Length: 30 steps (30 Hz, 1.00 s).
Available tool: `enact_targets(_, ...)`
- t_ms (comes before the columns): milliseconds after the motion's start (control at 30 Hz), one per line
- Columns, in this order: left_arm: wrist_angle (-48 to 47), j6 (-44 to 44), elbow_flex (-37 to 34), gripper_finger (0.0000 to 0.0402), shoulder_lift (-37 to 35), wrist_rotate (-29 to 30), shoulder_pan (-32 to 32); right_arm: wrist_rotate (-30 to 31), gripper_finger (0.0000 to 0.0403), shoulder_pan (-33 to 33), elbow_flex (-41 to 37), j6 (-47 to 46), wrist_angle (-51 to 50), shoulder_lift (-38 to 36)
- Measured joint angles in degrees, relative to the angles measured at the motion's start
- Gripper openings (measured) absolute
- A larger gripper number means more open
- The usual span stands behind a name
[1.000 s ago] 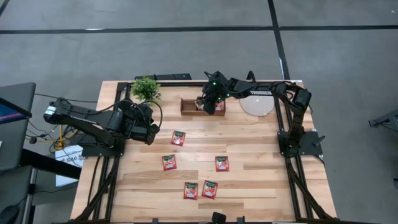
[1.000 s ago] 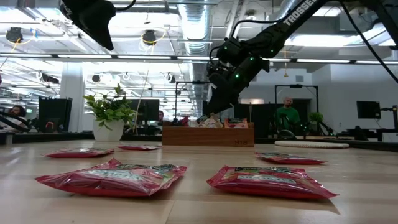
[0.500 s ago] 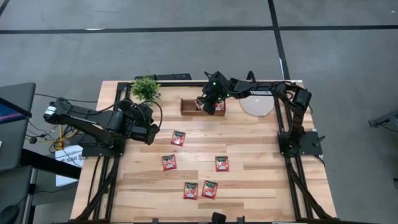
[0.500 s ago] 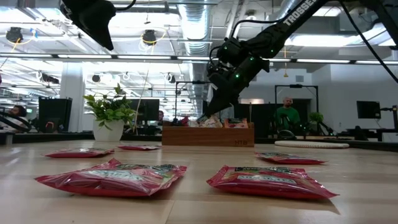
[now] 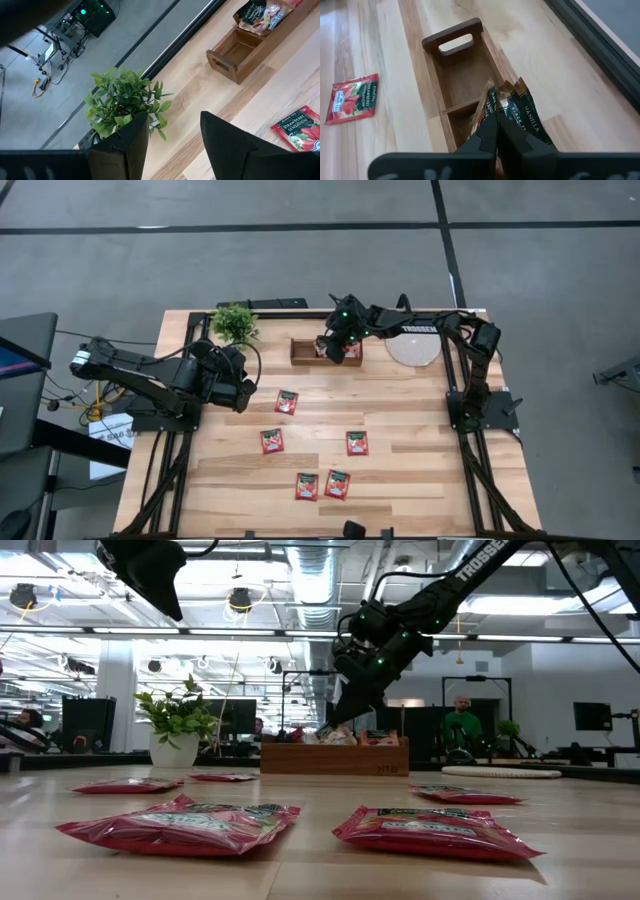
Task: Pick & Place Tea
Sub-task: Put the brown tea bag into the middle section of the wooden organizer
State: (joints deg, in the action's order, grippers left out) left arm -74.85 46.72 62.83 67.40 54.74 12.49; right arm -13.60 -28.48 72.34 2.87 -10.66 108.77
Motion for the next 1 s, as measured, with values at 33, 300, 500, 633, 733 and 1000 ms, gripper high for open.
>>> enact_targets(33, 0.0, 0.0, 0.0, 0.0172, 0.0, 0.02, 0.0, 0.04, 0.0001, 0.13, -0.02, 0.0, 0.09, 0.0)
enact_targets(300, 0.0, 0.0, 0.0, 0.0172, 0.0, 0.01, 0.0, 0.36, 0.0, -0.07, -0.09, 1.07, 0.42, -2.36)
enact_targets(500, 0.02, 0.0, 0.0, 0.0172, 0.0, 0.0, 0.0, 1.47, 0.0, -1.29, -0.71, 2.66, 1.43, -4.02)
enact_targets(633, 0.02, 0.0, 0.0, 0.0172, -0.02, 0.0, 0.0, 1.48, 0.0, -1.28, -3.99, 0.71, 7.99, -3.96)
enact_targets(733, 0.02, 0.0, 0.0, 0.0172, -0.02, -0.02, 0.0, 1.35, 0.0, -1.62, -5.78, -0.05, 13.04, -4.18)
enact_targets(1000, 0.5, -2.41, 0.01, 0.0172, -0.02, -0.48, -0.09, 0.21, 0.0, -2.65, -8.68, -1.18, 16.06, -4.62)
